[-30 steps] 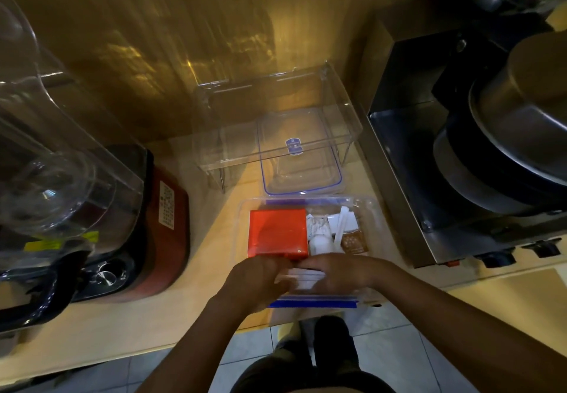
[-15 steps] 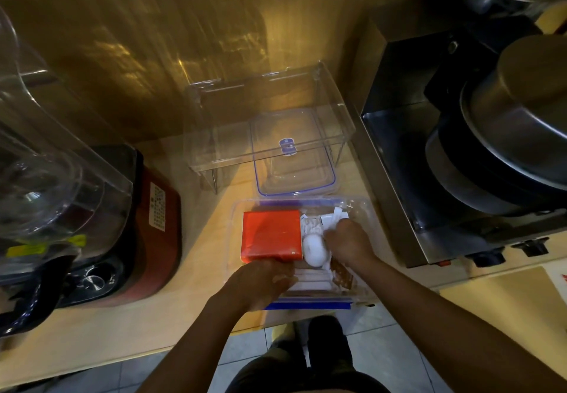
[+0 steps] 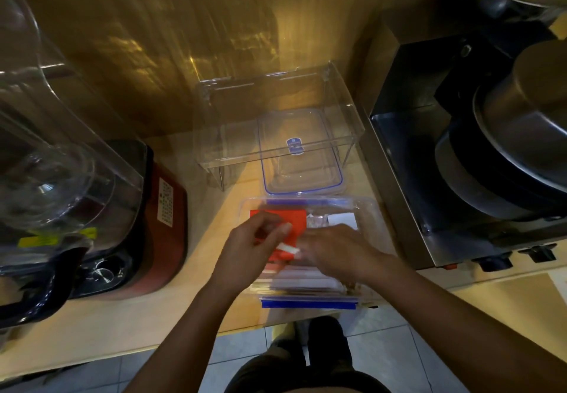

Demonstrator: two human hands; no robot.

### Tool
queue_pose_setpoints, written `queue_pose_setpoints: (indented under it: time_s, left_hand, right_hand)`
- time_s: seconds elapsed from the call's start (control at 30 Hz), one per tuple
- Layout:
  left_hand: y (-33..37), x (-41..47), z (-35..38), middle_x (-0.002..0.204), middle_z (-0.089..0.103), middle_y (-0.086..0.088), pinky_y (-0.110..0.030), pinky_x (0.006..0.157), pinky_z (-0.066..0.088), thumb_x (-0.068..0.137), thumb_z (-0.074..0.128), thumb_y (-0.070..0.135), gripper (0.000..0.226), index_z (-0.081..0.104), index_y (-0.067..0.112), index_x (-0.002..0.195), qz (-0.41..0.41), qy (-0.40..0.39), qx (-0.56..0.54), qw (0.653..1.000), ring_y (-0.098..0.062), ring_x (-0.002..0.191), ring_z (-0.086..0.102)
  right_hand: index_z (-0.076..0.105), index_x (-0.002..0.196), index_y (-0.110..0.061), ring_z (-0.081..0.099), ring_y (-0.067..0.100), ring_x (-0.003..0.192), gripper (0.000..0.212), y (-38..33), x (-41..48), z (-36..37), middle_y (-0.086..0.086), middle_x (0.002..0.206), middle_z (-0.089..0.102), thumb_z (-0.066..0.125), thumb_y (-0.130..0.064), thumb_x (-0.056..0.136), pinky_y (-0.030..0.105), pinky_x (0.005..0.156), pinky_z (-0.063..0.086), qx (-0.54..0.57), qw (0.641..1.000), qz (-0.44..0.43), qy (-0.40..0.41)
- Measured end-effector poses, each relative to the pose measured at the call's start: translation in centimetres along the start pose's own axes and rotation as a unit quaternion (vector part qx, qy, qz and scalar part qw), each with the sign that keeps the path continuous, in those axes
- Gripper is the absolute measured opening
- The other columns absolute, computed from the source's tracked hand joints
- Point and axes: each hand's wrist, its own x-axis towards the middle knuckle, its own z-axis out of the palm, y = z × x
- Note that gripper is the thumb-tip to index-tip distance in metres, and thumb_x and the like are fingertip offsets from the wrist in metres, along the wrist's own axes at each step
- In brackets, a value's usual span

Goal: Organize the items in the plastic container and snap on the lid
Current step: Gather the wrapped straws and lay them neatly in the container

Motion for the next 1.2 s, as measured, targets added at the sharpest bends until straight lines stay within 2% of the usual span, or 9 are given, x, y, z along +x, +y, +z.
queue_pose_setpoints:
  time_s: [0.1,0.17,0.27,0.43,0.57,0.67,1.0,1.1,1.2]
  left_hand:
    - [-0.3,-0.2,-0.3,0.091,0.069,-0.002,-0.027,0.068,0.055,0.086,0.062,0.017,0.010,0.064,0.025,0.090,-0.072,-0.161,-0.002,0.984,-0.017,0.080,0.068]
    - [-1.5,-0.6,-0.2,0.085,0.071,0.004,-0.031,0.071,0.054,0.084,0.061,0.005,0.020,0.069,0.024,0.084,-0.035,-0.159,0.124,0.979,-0.011,0.074,0.066]
    - [-2.9,-1.1,0.0,0.091,0.073,0.008,-0.033,0.075,0.053,0.086,0.058,0.016,0.018,0.071,0.027,0.088,0.012,-0.108,0.296,0.949,-0.012,0.082,0.065]
    - [-4.8,-1.5,0.2,0.103,0.070,0.005,-0.030,0.077,0.054,0.087,0.057,0.020,0.019,0.065,0.028,0.102,0.031,-0.100,0.460,0.882,-0.015,0.088,0.065]
    - [-5.2,-1.2,1.2,0.117,0.065,0.005,-0.029,0.081,0.053,0.088,0.057,0.019,0.039,0.054,0.033,0.124,0.103,-0.142,0.430,0.886,-0.016,0.098,0.064]
    - [-5.3,-0.5,2.4,0.122,0.062,0.004,-0.033,0.084,0.053,0.090,0.052,0.016,0.041,0.051,0.033,0.127,0.085,-0.211,0.404,0.886,-0.016,0.103,0.061]
    - [-5.9,0.4,2.4,0.123,0.062,-0.005,-0.038,0.093,0.050,0.094,0.049,0.026,0.028,0.059,0.020,0.119,-0.018,-0.272,0.335,0.902,-0.020,0.107,0.060]
    - [-5.6,0.0,2.2,0.120,0.064,-0.006,-0.040,0.089,0.051,0.094,0.047,0.029,0.028,0.059,0.018,0.117,-0.015,-0.262,0.335,0.905,-0.022,0.103,0.062]
    - [-4.9,-0.4,2.4,0.106,0.069,-0.004,-0.038,0.083,0.053,0.093,0.049,0.029,0.022,0.064,0.018,0.105,-0.004,-0.201,0.293,0.935,-0.021,0.092,0.065]
  right_hand:
    - [0.059,0.108,-0.019,0.064,0.025,0.090,0.022,-0.9,0.4,1.1,0.006,0.107,0.067,0.044,-0.032,0.097,0.030,0.066,0.045,0.040,0.999,0.010,-0.029]
    - [0.060,0.097,-0.016,0.059,0.023,0.081,0.021,-0.9,0.3,1.5,0.006,0.097,0.066,0.047,-0.033,0.095,0.029,0.064,0.040,0.074,0.996,0.027,-0.036]
    - [0.061,0.088,-0.014,0.052,0.015,0.069,0.018,-0.7,-0.1,1.8,0.003,0.083,0.064,0.050,-0.029,0.092,0.026,0.058,0.036,0.095,0.991,0.051,-0.079]
    - [0.055,0.094,-0.012,0.055,0.021,0.075,0.007,0.6,-1.3,2.5,0.011,0.094,0.061,0.049,-0.012,0.089,0.023,0.060,0.039,0.074,0.981,0.138,-0.111]
    - [0.059,0.118,-0.013,0.064,0.021,0.104,0.030,2.4,-2.1,2.8,0.006,0.117,0.067,0.056,-0.014,0.088,0.027,0.084,0.052,0.053,0.972,0.226,-0.045]
    - [0.055,0.125,-0.018,0.059,0.022,0.114,0.038,2.7,-2.1,3.5,0.004,0.126,0.061,0.061,-0.020,0.087,0.037,0.096,0.050,0.053,0.961,0.264,-0.058]
    - [0.057,0.119,-0.020,0.060,0.021,0.109,0.034,2.9,-1.4,3.2,0.003,0.120,0.064,0.062,-0.027,0.087,0.033,0.090,0.048,0.021,0.945,0.316,-0.078]
    - [0.057,0.116,-0.017,0.062,0.022,0.105,0.033,2.6,-2.0,2.0,0.004,0.116,0.064,0.063,-0.027,0.085,0.031,0.081,0.049,-0.058,0.944,0.323,-0.047]
    - [0.057,0.112,-0.017,0.064,0.023,0.100,0.027,2.5,-3.0,0.7,0.005,0.112,0.065,0.058,-0.026,0.087,0.031,0.076,0.048,-0.048,0.948,0.313,0.002]
